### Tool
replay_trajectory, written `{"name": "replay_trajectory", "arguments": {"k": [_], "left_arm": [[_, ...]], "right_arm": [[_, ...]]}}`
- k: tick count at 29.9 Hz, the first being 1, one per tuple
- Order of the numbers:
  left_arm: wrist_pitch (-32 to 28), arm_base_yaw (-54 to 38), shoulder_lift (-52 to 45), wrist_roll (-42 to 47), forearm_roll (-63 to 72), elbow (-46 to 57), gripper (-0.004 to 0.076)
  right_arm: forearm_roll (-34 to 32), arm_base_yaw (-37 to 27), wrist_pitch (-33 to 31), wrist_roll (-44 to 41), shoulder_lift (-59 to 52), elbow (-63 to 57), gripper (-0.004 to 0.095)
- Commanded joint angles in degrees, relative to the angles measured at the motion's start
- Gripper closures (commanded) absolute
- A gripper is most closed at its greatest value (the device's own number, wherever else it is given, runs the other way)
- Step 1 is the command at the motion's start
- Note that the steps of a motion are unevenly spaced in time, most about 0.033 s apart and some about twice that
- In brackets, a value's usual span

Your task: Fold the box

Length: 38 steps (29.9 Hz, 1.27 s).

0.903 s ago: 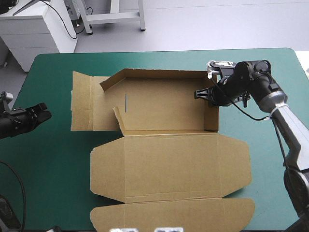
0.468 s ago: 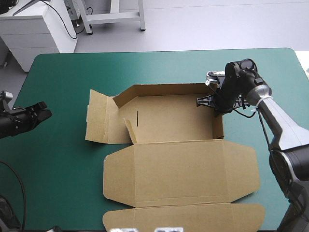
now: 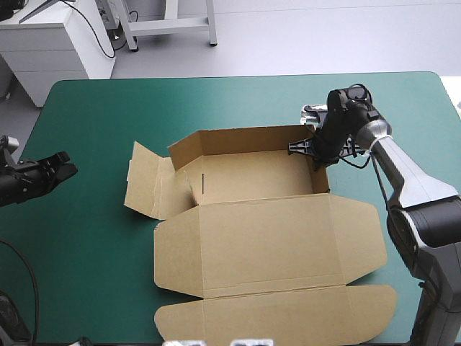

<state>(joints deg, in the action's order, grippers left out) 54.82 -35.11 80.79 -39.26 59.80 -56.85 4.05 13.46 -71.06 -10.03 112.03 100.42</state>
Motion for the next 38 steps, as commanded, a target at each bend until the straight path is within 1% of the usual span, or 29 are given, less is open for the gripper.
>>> {"name": "replay_trajectory", "arguments": {"k": [1,3,5,9,10,11,16,21,26,33,36,38], "left_arm": [[0.1,0.3,-1.8,-0.1,2.8,-1.1,0.0732],[0.0,0.3,-1.8,-0.1,2.7,-1.1,0.0732],[0.0,0.3,-1.8,-0.1,2.7,-1.1,0.0732],[0.0,0.3,-1.8,-0.1,2.6,-1.1,0.0732],[0.0,0.3,-1.8,-0.1,2.6,-1.1,0.0732],[0.0,0.3,-1.8,-0.1,2.6,-1.1,0.0732],[0.0,0.3,-1.8,-0.1,2.6,-1.1,0.0732],[0.2,0.3,-1.8,-0.1,2.6,-1.1,0.0732],[0.2,0.3,-1.8,-0.2,2.6,-1.1,0.0732],[0.2,0.3,-1.8,-0.2,2.6,-0.7,0.0732],[0.1,0.3,-1.8,-0.2,2.3,-0.6,0.0732],[0.0,0.3,-1.8,-0.2,2.3,-0.6,0.0732]], "right_arm": [[1.7,0.0,0.4,0.3,-2.7,3.1,0.0759],[1.7,0.0,0.3,0.3,-2.7,4.2,0.0656],[1.7,0.0,0.2,0.4,-2.7,5.7,0.0520],[1.7,0.0,-0.6,0.4,-2.8,9.8,0.0288],[1.8,0.0,-0.6,0.4,-3.1,10.6,0.0246],[1.8,0.0,-0.6,0.4,-3.4,10.9,0.0225],[1.8,0.1,-0.7,0.4,-6.7,9.5,0.0224],[1.7,0.7,-0.7,1.4,-10.7,3.7,0.0224],[1.3,1.5,-0.6,1.8,-11.6,-2.8,0.0225],[0.5,1.8,2.9,2.1,-11.3,-8.6,0.0226],[0.5,1.8,3.2,2.2,-10.5,-9.0,0.0250],[0.5,1.8,3.4,2.2,-10.1,-9.0,0.0283]]}}
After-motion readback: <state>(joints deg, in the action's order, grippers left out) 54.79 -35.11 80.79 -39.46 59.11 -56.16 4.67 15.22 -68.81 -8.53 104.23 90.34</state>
